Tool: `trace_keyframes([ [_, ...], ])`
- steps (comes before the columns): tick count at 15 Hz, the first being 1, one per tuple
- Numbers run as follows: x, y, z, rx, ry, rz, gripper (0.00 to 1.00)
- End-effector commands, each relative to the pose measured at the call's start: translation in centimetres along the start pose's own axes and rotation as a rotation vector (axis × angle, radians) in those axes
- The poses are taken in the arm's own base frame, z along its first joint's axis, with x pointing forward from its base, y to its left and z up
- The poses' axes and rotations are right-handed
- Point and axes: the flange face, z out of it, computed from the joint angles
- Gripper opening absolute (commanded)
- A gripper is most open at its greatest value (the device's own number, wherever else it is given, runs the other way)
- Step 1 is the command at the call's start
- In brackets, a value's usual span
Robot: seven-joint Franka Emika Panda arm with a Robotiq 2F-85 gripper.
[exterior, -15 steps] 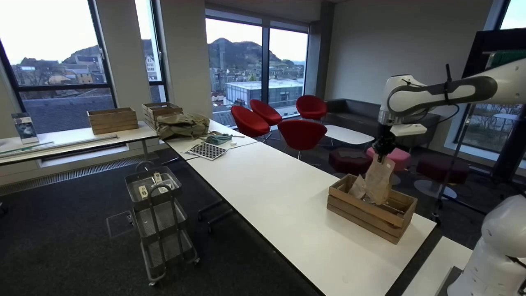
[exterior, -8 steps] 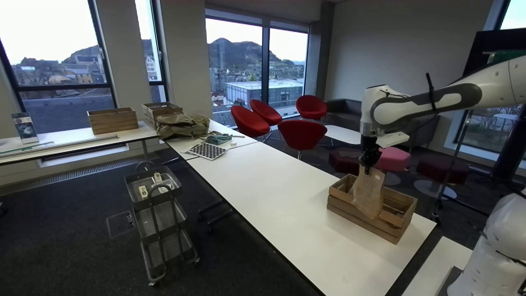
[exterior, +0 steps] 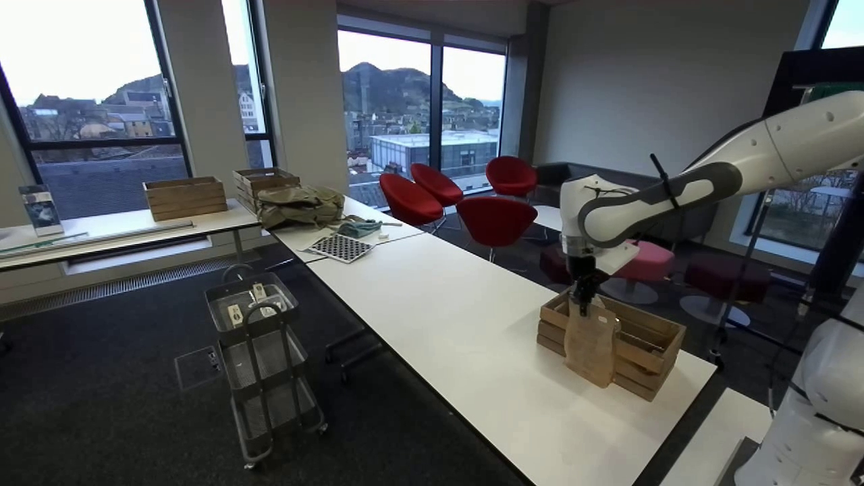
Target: Remove the bag from the wooden box
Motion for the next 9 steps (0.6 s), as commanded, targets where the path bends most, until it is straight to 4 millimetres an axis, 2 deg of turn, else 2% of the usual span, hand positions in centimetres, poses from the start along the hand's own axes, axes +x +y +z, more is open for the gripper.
trace_keyframes([
  [1, 2.2, -0.9, 2.2, -0.021, 0.003, -0.121, 0.00],
  [5, 3.5, -2.8, 5.1, -0.005, 0.016, -0.263, 0.00],
  [9, 4.0, -5.2, 6.9, 0.006, 0.021, -0.377, 0.00],
])
